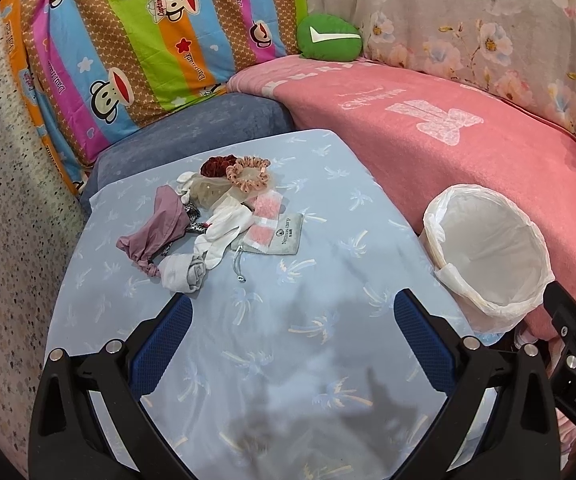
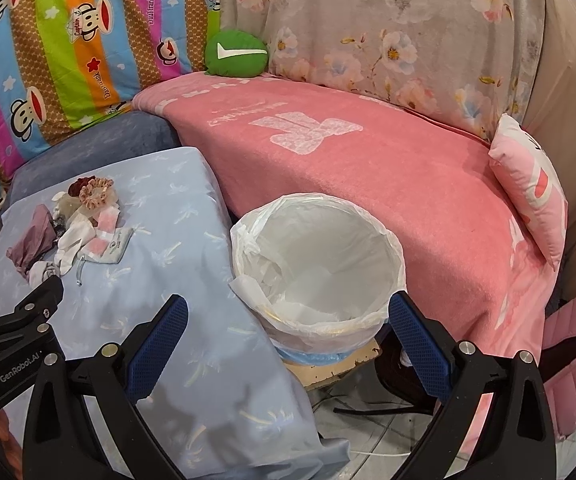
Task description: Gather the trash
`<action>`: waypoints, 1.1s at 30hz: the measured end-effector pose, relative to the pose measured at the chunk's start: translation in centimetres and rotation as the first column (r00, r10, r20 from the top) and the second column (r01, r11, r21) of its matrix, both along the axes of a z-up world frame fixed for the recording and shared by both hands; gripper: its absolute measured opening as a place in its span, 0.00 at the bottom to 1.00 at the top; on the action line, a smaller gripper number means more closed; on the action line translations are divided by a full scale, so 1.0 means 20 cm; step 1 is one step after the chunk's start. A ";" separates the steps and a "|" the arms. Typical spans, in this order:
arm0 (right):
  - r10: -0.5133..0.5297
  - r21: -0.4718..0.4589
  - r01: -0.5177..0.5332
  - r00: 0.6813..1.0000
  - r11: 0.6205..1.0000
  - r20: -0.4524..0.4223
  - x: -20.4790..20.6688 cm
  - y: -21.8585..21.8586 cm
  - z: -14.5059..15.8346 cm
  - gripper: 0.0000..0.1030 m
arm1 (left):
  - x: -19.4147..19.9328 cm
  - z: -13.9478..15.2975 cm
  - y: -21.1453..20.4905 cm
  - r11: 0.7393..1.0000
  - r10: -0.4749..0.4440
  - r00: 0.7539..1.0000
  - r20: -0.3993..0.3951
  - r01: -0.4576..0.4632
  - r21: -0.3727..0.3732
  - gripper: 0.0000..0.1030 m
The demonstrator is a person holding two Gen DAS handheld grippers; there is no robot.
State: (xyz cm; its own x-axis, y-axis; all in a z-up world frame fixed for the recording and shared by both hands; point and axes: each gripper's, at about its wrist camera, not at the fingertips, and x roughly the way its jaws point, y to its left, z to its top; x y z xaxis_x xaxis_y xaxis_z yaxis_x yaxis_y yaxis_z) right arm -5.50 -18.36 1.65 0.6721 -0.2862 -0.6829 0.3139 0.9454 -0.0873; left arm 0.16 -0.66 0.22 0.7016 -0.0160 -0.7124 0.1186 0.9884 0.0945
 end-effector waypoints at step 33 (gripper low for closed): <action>0.004 -0.006 -0.004 1.000 1.000 0.003 0.00 0.03 0.01 0.94 | -0.01 0.01 0.03 1.000 0.009 1.000 0.004 -0.009 -0.021 0.94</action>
